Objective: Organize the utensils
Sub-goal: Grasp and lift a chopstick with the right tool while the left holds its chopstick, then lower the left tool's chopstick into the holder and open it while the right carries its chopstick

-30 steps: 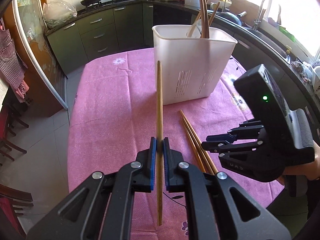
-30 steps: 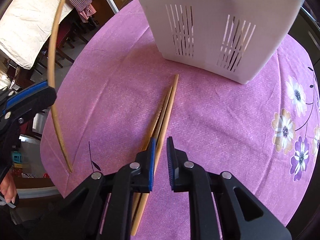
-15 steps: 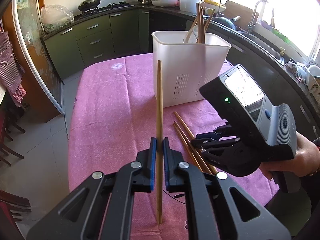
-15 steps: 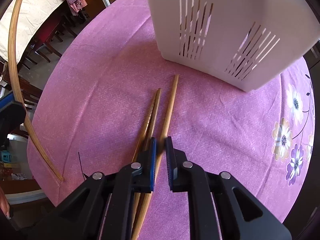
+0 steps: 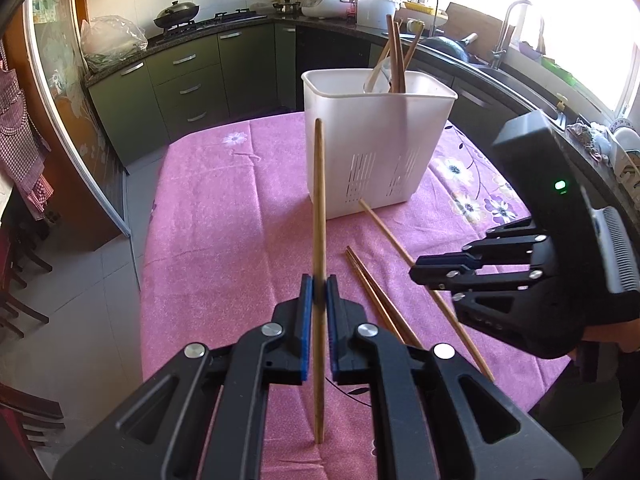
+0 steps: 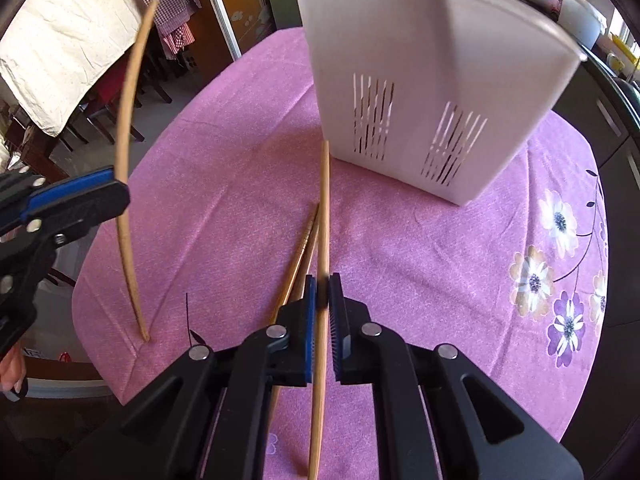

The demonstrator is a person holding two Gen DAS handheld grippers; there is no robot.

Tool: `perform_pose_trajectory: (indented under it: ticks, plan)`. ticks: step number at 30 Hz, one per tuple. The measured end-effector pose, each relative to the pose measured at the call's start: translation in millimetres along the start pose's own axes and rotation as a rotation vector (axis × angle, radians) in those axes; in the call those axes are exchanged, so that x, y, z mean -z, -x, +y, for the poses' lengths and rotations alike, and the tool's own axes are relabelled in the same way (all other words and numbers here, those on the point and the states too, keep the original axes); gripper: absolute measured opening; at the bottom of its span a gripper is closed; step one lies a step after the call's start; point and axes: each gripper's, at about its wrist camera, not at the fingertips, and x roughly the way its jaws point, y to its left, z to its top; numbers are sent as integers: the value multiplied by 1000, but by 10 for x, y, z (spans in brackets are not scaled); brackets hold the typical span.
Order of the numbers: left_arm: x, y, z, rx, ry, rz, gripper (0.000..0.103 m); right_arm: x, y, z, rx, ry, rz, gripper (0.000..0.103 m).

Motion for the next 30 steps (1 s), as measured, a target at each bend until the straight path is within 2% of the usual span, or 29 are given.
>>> perform_pose_trajectory:
  ticks: [8,12,18,30]
  plan:
    - [-2,92,-68,-15,-24,-26,7,293,847,-201,-26,-33,-190,7]
    - [-7,128,-86,-21,-30,-34,7,393,1145,-308,-21,-49,-240,7]
    - [-29,188,-113,-17,-31,-42,7,479,1282,-342,-34,-53,-259,7]
    - [-234,338,-103,3,-32,-80,7,362,1409,-322,-41,-47,-314,7]
